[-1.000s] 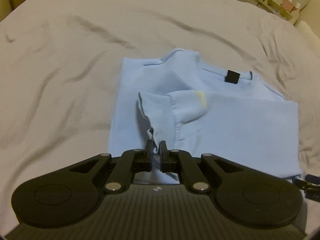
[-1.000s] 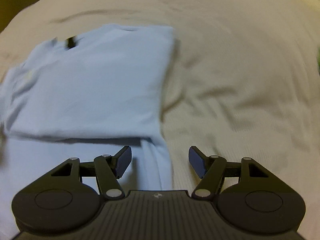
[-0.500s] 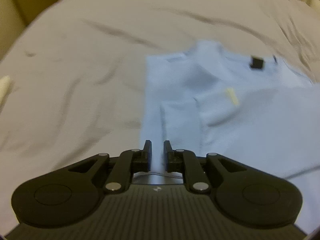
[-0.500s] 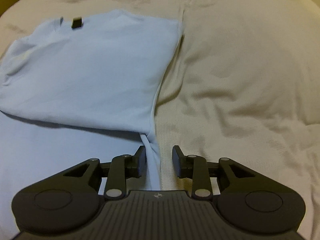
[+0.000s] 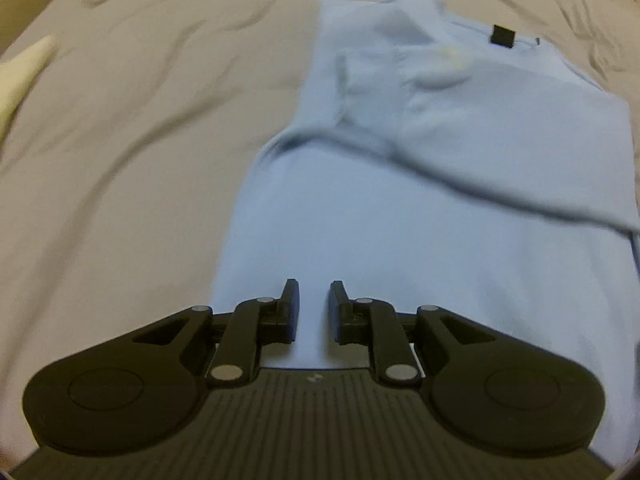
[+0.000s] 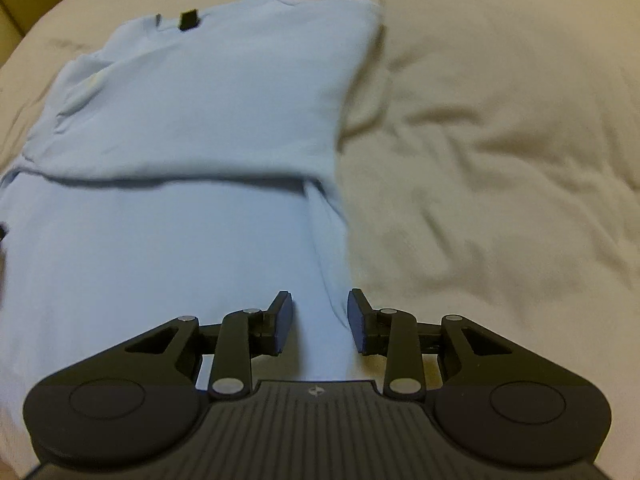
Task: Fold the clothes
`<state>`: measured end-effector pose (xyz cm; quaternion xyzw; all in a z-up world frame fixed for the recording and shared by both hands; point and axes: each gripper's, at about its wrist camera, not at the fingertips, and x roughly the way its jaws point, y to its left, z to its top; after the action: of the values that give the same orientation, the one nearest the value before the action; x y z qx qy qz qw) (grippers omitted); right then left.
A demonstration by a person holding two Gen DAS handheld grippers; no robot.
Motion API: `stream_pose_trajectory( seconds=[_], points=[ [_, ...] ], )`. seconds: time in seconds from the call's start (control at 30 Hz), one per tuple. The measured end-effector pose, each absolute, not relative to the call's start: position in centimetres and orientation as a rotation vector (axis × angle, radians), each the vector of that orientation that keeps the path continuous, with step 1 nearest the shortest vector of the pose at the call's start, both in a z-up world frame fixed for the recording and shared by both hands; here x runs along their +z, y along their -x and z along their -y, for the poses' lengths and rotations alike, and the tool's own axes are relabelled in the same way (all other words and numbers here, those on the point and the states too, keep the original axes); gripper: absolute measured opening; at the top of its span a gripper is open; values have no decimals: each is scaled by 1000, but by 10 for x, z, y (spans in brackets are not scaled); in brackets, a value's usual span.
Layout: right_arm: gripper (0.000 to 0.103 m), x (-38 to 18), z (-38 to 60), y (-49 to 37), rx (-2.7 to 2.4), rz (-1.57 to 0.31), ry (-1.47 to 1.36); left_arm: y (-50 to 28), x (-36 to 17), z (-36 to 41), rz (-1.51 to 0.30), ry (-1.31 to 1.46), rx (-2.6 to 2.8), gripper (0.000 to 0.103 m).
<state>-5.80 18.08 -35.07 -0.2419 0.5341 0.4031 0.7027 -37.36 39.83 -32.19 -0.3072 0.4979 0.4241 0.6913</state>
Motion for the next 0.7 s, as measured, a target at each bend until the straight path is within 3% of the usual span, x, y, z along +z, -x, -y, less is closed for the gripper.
stream_pose_trajectory(
  seconds=[0.17, 0.4, 0.47, 0.6, 0.7],
  points=[
    [37, -314, -141, 88, 968, -1194, 436, 423, -292, -353, -1102, 714, 956, 14],
    [42, -340, -116, 170, 881, -1280, 436, 448, -329, -333, -1318, 686, 899, 15],
    [49, -333, -109, 188, 823, -1279, 418, 464, -318, -323, -1326, 692, 867, 15],
    [50, -304, -96, 226, 734, -1234, 339, 494, -268, -304, -1255, 667, 842, 15],
    [59, -269, -91, 258, 719, -1178, 291, 508, -225, -292, -1192, 621, 830, 17]
  ],
)
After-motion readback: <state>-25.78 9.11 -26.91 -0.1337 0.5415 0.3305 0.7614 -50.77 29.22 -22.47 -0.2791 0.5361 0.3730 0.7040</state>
